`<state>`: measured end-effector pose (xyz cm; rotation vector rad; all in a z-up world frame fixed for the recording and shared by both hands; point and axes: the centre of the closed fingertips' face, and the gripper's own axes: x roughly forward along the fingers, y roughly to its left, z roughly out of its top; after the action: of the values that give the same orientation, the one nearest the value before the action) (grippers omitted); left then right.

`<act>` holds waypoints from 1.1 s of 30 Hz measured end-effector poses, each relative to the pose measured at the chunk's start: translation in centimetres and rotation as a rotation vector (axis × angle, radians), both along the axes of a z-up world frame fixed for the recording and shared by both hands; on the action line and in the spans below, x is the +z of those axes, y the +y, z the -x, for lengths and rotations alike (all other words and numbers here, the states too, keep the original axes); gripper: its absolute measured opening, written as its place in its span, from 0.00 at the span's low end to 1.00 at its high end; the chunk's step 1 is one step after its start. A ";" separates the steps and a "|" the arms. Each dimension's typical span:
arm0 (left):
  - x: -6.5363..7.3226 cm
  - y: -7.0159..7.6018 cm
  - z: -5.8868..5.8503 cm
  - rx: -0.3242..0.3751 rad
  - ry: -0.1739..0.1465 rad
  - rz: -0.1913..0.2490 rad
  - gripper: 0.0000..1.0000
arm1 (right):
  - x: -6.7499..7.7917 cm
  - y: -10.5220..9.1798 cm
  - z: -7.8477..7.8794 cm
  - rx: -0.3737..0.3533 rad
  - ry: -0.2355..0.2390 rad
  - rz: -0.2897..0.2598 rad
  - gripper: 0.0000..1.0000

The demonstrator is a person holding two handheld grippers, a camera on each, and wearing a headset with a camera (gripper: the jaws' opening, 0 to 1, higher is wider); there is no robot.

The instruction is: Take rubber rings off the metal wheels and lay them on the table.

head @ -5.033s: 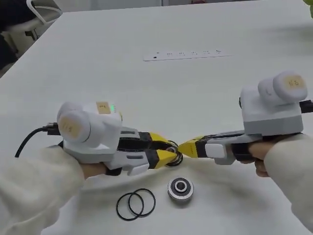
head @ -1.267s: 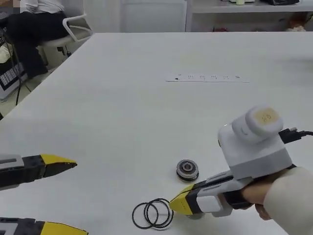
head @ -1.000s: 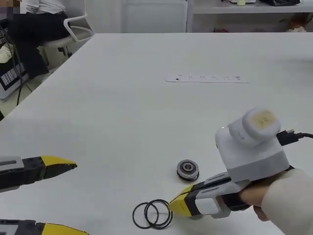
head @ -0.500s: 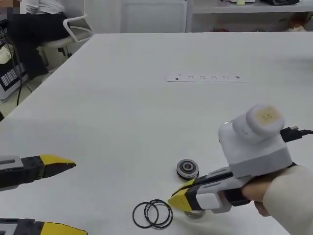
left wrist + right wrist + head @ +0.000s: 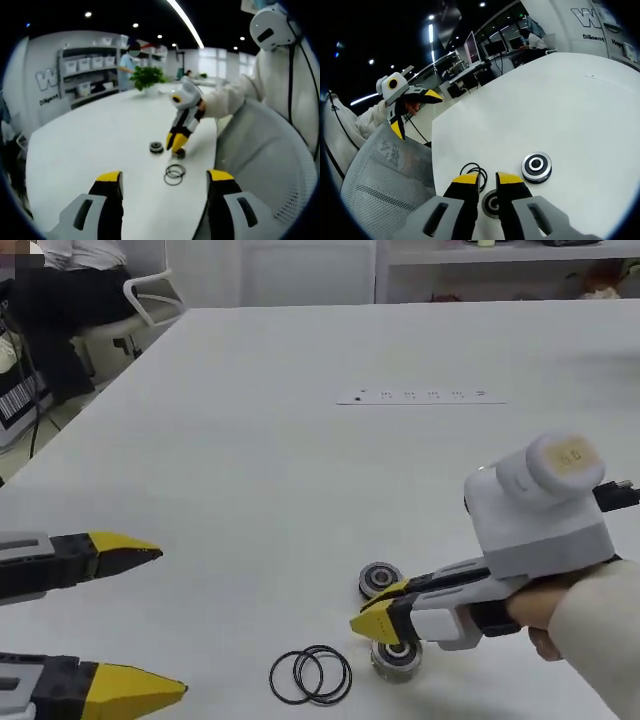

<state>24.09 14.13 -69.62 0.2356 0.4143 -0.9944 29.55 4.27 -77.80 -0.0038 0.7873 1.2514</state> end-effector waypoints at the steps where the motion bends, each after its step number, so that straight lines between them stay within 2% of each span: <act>1: 0.2 -0.1 -0.2 -0.003 -0.003 -0.001 0.69 | 0.1 0.0 0.0 -0.002 -0.002 -0.002 0.10; 4: 0.4 -0.3 -1.0 -0.010 -0.003 -0.010 0.68 | 0.3 -0.2 -0.3 -0.014 -0.004 -0.010 0.11; 7: 0.8 -0.9 -1.8 -0.035 -0.018 -0.027 0.68 | 0.3 -0.5 -0.4 -0.021 -0.014 -0.006 0.12; 14: 1.3 -2.1 -2.9 -0.084 -0.035 -0.046 0.69 | 0.5 -1.3 -1.1 -0.043 -0.032 -0.006 0.12; 19: 2.5 -3.3 -3.8 -0.118 -0.052 -0.021 0.69 | 0.5 -2.2 -1.8 -0.063 -0.042 -0.005 0.12; 24: 3.1 -4.3 -4.9 -0.137 -0.069 -0.018 0.69 | 0.3 -2.8 -2.4 -0.081 -0.049 0.001 0.13; 33: 4.1 -7.3 -6.7 -0.189 -0.092 -0.002 0.68 | 0.0 -4.1 -2.9 -0.089 -0.078 0.016 0.15</act>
<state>30.81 6.86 -65.55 0.3257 0.3130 -1.1635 32.50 0.18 -77.85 -0.0302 0.7219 1.1541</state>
